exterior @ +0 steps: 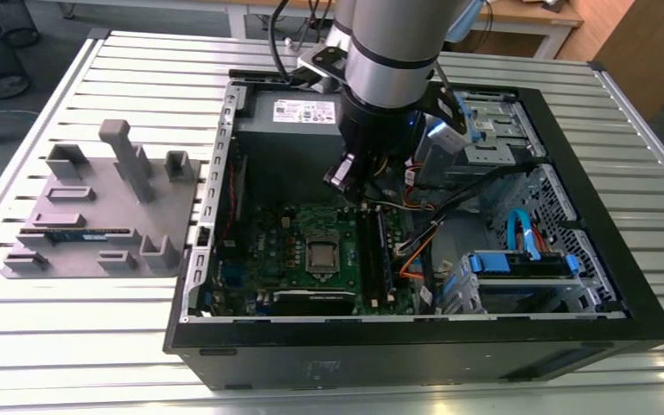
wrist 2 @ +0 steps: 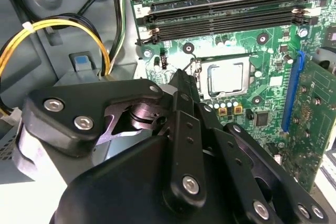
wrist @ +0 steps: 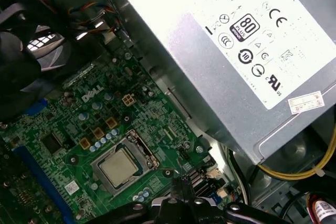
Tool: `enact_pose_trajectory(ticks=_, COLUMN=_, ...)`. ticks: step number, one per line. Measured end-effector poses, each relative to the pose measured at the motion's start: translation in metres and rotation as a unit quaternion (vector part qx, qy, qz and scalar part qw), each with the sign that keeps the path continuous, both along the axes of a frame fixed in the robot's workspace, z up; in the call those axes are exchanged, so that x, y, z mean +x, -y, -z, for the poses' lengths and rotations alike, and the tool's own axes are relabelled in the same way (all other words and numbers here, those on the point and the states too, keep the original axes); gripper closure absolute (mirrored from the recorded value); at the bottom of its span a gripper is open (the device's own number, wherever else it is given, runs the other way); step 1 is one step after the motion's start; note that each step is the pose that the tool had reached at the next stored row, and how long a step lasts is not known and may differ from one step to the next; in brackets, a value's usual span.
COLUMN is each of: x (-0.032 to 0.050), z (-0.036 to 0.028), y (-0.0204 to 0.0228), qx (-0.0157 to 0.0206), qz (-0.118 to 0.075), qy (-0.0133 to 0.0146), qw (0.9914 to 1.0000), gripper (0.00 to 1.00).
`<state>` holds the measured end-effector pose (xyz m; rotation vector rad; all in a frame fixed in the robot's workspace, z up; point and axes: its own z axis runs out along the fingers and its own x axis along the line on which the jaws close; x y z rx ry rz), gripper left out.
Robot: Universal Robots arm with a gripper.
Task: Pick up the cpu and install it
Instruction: 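Install the first cpu locking lever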
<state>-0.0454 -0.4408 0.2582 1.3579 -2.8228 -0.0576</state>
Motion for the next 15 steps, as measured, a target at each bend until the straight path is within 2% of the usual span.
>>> enact_pose_trajectory(ticks=5, x=0.0000, z=0.0061, y=-0.0013, qx=0.0001, qz=-0.001, qy=0.0041, qw=0.99999, gripper=0.89)
enact_pose_trajectory(ticks=11, x=0.0000, z=0.0083, y=-0.0095, qx=0.0000, qz=-0.001, qy=0.0046, qw=0.99999, gripper=0.89)
enact_pose_trajectory(ticks=15, x=0.0000, z=0.0116, y=-0.0119, qx=0.0002, qz=-0.001, qy=0.0058, qw=0.99998, gripper=0.89)
